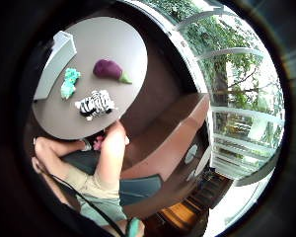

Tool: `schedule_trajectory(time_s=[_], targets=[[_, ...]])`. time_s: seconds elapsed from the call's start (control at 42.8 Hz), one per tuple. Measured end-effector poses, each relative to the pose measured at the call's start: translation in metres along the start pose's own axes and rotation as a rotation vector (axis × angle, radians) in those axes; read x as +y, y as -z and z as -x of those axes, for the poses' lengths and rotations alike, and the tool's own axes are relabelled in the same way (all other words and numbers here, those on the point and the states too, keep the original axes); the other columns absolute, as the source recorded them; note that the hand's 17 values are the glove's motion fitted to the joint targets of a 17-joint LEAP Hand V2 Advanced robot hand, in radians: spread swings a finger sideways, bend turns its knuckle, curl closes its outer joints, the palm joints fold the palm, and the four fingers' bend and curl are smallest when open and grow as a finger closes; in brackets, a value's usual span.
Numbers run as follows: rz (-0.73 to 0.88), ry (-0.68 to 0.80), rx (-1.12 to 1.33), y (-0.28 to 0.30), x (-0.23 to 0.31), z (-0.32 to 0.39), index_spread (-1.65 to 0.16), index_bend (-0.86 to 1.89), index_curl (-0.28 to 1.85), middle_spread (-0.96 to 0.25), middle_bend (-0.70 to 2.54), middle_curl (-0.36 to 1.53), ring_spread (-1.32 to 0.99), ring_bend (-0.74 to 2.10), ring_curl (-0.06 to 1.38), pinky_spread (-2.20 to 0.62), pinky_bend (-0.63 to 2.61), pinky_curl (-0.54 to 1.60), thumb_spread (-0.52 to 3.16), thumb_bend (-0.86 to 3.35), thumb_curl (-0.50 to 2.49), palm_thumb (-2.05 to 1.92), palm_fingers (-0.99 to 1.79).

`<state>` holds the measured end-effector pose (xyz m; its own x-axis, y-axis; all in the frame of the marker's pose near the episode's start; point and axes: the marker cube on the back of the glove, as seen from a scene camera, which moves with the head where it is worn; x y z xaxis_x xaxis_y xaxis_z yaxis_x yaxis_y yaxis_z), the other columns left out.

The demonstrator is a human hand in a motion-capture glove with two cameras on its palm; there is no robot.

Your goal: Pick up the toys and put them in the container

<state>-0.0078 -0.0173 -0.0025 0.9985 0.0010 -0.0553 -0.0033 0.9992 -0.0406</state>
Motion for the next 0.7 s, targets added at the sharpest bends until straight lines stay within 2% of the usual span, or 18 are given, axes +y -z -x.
schedule_trajectory(time_s=[0.304,0.701], targets=[[0.089,0.044,0.046,-0.037,-0.022,-0.002,-0.22,0.09,0.14,-0.05,0.15,0.18,-0.03,0.26,0.18,-0.01,0.60,0.27,1.45,-0.03,0.12,-0.06,-0.20],[0.380,0.186,0.090,-0.218,-0.051,-0.031,-0.21,0.04,0.13,-0.03,0.12,0.20,-0.03,0.23,0.23,-0.01,0.63,0.31,1.33,-0.03,0.18,-0.03,-0.30]])
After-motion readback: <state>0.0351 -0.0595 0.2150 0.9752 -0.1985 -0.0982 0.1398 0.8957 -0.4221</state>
